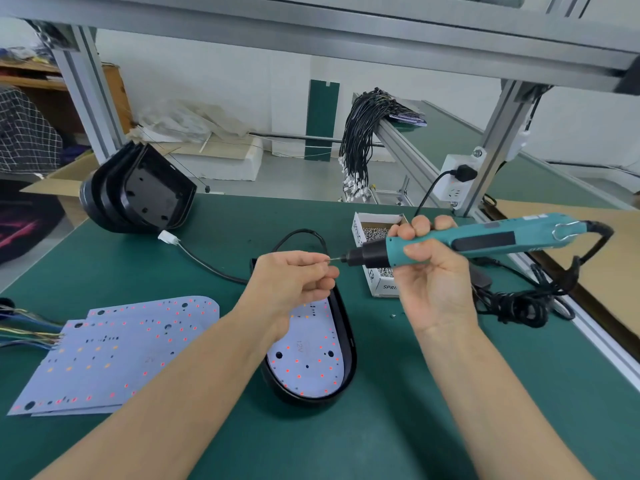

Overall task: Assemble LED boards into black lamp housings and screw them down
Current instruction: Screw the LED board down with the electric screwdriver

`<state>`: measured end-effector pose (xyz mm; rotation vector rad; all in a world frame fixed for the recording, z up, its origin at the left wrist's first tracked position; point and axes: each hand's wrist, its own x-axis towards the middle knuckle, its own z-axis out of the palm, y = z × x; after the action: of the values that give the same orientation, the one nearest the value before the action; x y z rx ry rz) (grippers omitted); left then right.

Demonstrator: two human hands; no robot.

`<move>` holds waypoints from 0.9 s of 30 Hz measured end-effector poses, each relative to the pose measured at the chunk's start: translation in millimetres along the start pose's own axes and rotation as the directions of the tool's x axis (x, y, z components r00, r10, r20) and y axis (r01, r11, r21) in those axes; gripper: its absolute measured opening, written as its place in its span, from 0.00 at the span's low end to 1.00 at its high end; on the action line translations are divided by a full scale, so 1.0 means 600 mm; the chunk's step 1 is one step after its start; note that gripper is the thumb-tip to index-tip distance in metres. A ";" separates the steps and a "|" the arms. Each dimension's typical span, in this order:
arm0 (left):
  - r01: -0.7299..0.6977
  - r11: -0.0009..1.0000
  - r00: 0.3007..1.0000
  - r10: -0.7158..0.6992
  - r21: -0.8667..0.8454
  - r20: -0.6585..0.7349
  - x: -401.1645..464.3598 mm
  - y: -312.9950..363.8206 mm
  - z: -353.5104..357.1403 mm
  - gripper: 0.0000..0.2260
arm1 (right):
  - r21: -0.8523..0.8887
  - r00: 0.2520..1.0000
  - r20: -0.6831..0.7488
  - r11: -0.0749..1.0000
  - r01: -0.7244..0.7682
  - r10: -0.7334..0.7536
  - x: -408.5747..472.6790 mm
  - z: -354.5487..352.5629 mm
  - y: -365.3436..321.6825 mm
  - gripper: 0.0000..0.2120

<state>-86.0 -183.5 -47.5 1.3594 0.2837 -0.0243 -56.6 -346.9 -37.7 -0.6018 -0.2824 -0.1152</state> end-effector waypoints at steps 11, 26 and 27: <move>-0.216 0.604 0.944 0.331 0.767 0.005 -0.017 0.049 -0.037 0.04 | -0.278 0.992 -0.055 0.952 -0.128 0.117 0.003 -0.036 0.023 0.20; 0.067 0.848 0.990 0.008 0.526 -0.139 -0.022 -0.035 -0.057 0.24 | -0.415 0.952 0.067 0.876 -0.245 0.297 0.036 -0.009 0.027 0.14; 0.070 0.848 0.991 0.003 0.525 -0.137 -0.023 -0.033 -0.056 0.24 | -0.420 0.945 0.075 0.870 -0.259 0.318 0.039 -0.006 0.026 0.16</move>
<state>-109.5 -157.5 -69.8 1.9133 0.4354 -0.0436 -30.5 -336.6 -42.1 -1.0637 -0.3052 0.1662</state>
